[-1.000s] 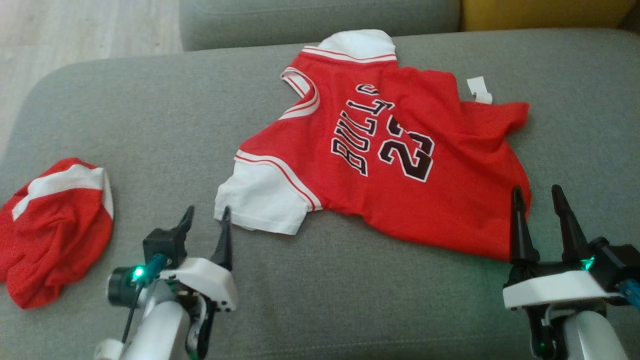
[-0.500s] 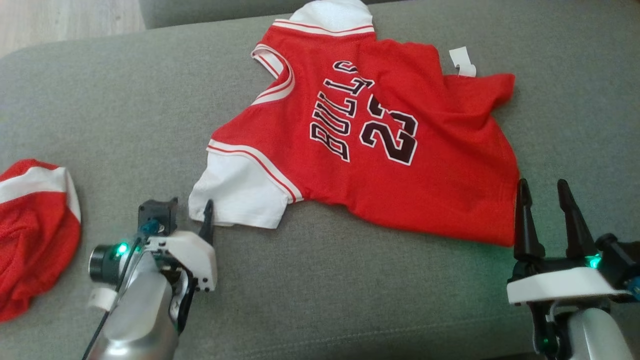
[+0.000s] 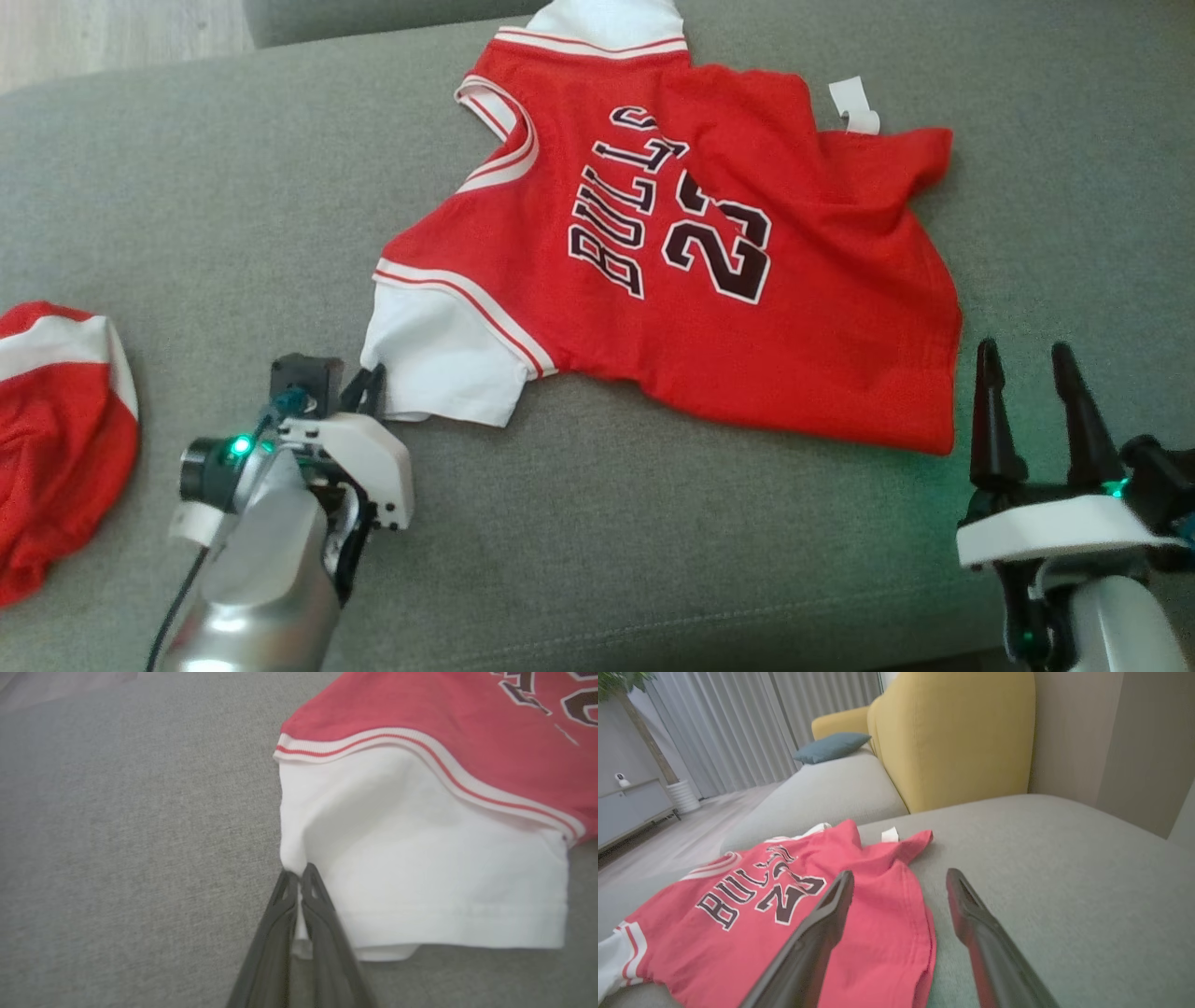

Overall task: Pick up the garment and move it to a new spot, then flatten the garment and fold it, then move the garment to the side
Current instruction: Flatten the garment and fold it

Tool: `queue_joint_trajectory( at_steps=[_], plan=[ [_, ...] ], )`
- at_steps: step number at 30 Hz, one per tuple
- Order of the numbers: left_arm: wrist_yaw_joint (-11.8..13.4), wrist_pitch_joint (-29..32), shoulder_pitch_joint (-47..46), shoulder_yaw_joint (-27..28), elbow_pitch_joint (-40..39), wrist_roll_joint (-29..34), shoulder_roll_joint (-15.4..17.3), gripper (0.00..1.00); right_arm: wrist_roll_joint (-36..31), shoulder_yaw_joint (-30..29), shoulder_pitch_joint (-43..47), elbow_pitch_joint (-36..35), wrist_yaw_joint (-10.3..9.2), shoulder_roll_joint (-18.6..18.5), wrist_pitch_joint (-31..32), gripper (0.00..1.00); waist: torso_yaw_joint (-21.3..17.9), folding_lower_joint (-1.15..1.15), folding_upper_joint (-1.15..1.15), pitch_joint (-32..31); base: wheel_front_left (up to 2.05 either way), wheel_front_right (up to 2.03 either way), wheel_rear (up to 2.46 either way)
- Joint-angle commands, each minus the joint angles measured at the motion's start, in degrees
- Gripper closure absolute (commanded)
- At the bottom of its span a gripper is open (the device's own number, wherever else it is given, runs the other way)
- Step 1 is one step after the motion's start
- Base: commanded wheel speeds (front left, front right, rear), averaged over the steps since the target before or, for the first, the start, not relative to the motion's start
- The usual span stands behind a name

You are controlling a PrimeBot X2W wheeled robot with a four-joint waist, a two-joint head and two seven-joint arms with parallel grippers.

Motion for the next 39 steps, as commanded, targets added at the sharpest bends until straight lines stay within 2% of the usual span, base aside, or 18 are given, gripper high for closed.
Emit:
queue_joint_trajectory(
  at_steps=[1,5,11,18,23,30,39],
  plan=[
    [0.01,-0.2,-0.75,1.12,-0.22,-0.38,0.78,1.0,-0.27,1.11,-1.94,-1.12,-0.04,-0.3,0.36,0.0,0.09,0.0,0.0,-0.3,0.0,0.0,0.0],
    [-0.69,-2.69,0.22,2.89,-3.03,-3.59,-0.81,1.0,0.12,1.07,-1.0,2.21,-0.04,-0.3,4.34,0.0,0.73,0.0,0.0,-1.68,0.0,0.0,0.0],
    [-0.04,-4.47,2.66,4.08,-12.0,-5.68,-1.83,1.0,5.26,-1.55,-0.61,8.74,-0.04,-0.3,8.94,0.0,2.74,0.0,0.0,-2.94,0.0,0.0,0.0],
    [1.0,-4.88,6.21,4.74,-23.34,-6.04,-2.03,1.0,14.79,0.2,-2.66,17.83,-0.04,-0.3,10.97,0.0,4.55,0.0,0.0,-2.87,0.0,0.0,0.0],
    [1.24,-4.93,8.2,4.51,-27.99,-6.24,-2.19,1.0,14.2,2.58,-4.62,22.39,-0.04,-0.3,9.39,0.0,5.07,0.0,0.0,-2.6,0.0,0.0,0.0],
    [1.7,-4.94,9.17,4.45,-29.62,-6.54,-1.97,1.0,12.02,5.19,-6.09,26.07,-0.04,-0.3,8.87,0.0,5.27,0.0,0.0,-3.11,0.0,0.0,0.0],
    [2.81,-4.89,10.04,4.57,-29.29,-7.05,-1.85,1.0,9.9,7.9,-4.68,24.85,-0.04,-0.3,11.7,0.0,5.04,0.0,0.0,-5.2,0.0,0.0,0.0]
  ],
)
